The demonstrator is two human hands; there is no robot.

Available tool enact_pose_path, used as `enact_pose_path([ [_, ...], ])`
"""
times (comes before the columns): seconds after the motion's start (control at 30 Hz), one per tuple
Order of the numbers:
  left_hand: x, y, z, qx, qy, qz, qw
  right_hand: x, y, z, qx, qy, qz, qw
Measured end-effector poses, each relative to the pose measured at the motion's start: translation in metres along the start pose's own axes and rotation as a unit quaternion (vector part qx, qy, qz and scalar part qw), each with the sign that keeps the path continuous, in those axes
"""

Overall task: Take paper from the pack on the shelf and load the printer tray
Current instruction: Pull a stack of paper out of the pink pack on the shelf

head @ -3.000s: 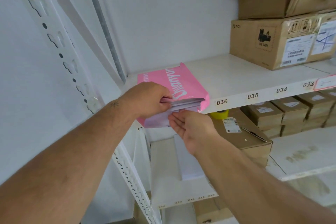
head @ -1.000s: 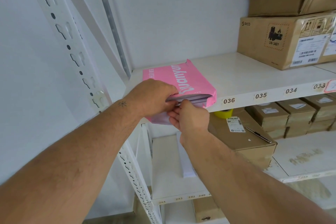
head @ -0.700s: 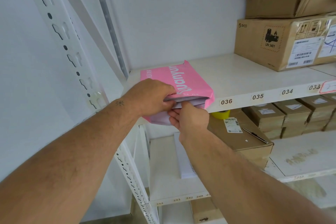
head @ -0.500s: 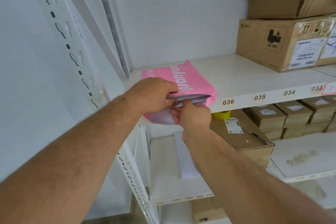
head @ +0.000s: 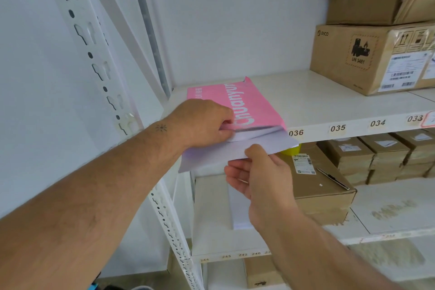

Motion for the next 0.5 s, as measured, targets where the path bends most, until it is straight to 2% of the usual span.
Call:
enact_pose_path([
  [0.1,0.003,-0.001,0.008,-0.017,0.021,0.041,0.999,-0.001,-0.002,-0.008,-0.063,-0.049,0.017,0.997],
  [0.23,0.003,0.007,0.028,-0.019,0.027,0.132,0.991,-0.002,0.000,-0.015,-0.094,-0.051,0.021,0.994],
  [0.37,-0.003,0.008,0.029,-0.011,0.036,0.103,0.994,-0.001,0.003,-0.020,-0.087,-0.055,0.013,0.995],
  [0.5,-0.003,-0.003,0.019,0.000,0.032,0.074,0.997,-0.004,-0.001,-0.026,-0.027,-0.069,0.005,0.997],
])
Point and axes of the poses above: each hand's wrist, its own z-axis away from the middle knuckle, its own y-axis out of the back of the hand, x = y × z, the point moved 3 cm from there along -z, towards the middle knuckle, and after that the axes turned 11 degrees about z, right-handed, at the moved point
